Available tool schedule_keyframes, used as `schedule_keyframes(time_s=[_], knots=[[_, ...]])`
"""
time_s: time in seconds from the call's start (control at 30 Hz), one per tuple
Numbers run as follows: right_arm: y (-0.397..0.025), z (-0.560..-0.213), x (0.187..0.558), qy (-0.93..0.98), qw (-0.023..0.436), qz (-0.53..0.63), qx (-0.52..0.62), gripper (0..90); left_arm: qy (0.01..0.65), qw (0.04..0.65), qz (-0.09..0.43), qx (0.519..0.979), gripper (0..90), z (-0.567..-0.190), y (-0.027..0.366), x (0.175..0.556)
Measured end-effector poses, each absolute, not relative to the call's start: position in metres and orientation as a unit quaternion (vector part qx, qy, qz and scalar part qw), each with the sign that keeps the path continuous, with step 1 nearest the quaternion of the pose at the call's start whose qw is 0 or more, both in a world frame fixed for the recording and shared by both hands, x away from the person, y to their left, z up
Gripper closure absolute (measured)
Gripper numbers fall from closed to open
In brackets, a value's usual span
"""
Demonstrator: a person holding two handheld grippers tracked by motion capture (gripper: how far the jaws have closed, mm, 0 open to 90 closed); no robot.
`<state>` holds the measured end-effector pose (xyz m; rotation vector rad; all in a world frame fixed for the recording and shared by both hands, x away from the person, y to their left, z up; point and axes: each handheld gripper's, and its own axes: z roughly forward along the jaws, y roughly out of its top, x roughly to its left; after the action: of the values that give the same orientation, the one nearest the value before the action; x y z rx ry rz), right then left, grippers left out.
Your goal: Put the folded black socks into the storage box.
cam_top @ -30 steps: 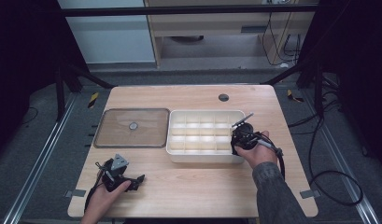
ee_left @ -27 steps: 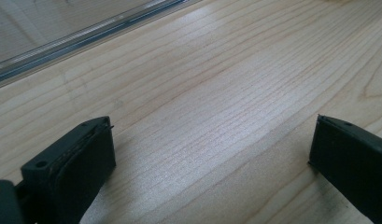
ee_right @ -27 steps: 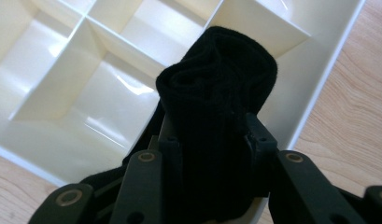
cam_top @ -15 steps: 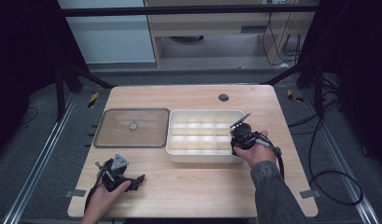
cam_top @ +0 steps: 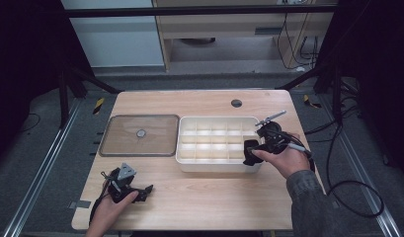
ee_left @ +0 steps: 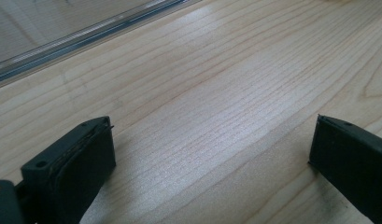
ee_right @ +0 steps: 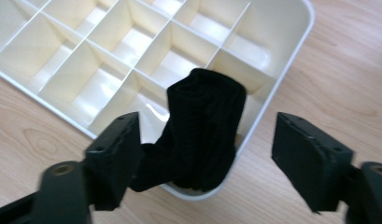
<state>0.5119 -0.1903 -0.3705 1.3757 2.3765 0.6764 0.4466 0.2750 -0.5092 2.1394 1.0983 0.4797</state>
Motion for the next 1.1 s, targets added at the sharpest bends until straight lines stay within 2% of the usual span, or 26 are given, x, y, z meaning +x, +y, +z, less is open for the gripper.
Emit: schedule_keyframes(time_s=[0.13,0.2,0.47,0.6,1.1], knots=[[-0.197,-0.362,0.517,0.822,0.172,0.238,0.488,12.5,0.423,0.339,0.185,0.820,0.0,-0.509,0.275,0.446],[-0.200,-0.354,0.519,0.820,0.173,0.242,0.489,12.9,0.423,0.339,0.185,0.820,0.0,-0.509,0.275,0.446],[-0.201,-0.331,0.517,0.821,0.174,0.249,0.483,72.9,0.422,0.338,0.185,0.821,0.0,-0.509,0.275,0.446],[-0.195,-0.333,0.518,0.824,0.171,0.248,0.480,89.4,0.422,0.338,0.186,0.821,0.0,-0.509,0.275,0.446],[-0.166,-0.361,0.524,0.837,0.139,0.233,0.475,90.0,0.423,0.338,0.185,0.820,0.0,-0.509,0.275,0.446]])
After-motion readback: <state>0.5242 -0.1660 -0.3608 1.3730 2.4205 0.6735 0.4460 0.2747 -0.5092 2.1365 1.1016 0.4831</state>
